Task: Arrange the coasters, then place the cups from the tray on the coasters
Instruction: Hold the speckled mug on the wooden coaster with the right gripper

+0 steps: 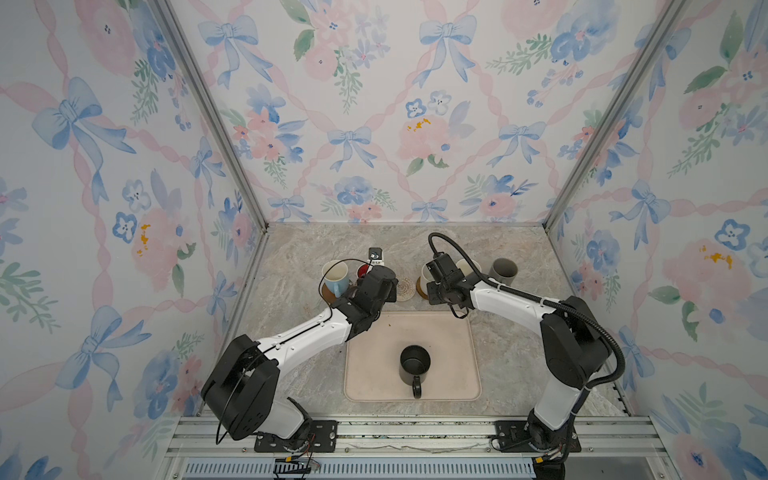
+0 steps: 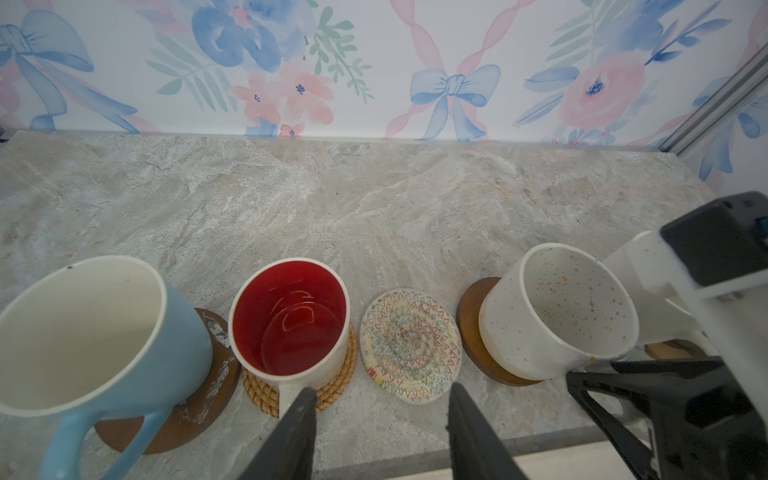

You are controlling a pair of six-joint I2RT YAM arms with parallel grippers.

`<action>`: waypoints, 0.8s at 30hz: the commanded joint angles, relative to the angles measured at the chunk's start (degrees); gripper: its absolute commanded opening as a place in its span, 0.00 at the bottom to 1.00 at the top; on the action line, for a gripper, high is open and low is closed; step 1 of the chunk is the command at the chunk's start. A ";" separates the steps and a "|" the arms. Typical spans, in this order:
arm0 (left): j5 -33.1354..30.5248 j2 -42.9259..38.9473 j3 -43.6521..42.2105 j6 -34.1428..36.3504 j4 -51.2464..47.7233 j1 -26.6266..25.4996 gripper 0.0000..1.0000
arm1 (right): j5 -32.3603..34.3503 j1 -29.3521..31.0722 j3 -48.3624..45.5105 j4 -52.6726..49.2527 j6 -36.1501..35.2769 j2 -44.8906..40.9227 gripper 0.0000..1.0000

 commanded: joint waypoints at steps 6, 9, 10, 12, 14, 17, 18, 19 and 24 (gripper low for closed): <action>0.61 0.26 -0.44 -0.82 -0.69 0.52 0.48 | 1.59 -0.62 -0.79 1.06 1.24 -1.83 0.36; 0.87 -0.01 -0.52 -0.77 -0.83 0.48 0.48 | 1.79 -0.61 -1.53 0.89 1.77 -2.77 0.40; 0.92 -0.13 -0.59 -0.72 -0.79 0.50 0.48 | 1.81 -0.61 -1.80 0.89 1.92 -3.08 0.41; 1.19 -0.43 -0.71 -0.77 -0.87 0.46 0.48 | 1.81 -0.59 -2.27 0.55 2.42 -3.95 0.43; 1.65 -0.80 -0.73 -0.99 -0.81 0.42 0.48 | 1.83 -0.48 -2.96 0.34 3.18 -5.20 0.46; 2.19 -1.44 -0.83 -1.27 -0.89 0.46 0.48 | 2.03 -0.19 -4.00 0.36 3.92 -7.13 0.49; 2.50 -1.50 -0.83 -1.33 -1.03 0.46 0.48 | 2.22 -0.11 -4.18 0.20 4.10 -7.68 0.50; 2.77 -1.66 -0.78 -1.32 -1.32 0.41 0.48 | 2.56 0.13 -4.30 -0.13 4.27 -7.95 0.51; 4.49 -3.14 0.07 -1.38 -4.53 0.06 0.48 | 5.60 1.55 -4.88 -2.33 5.08 -11.81 0.54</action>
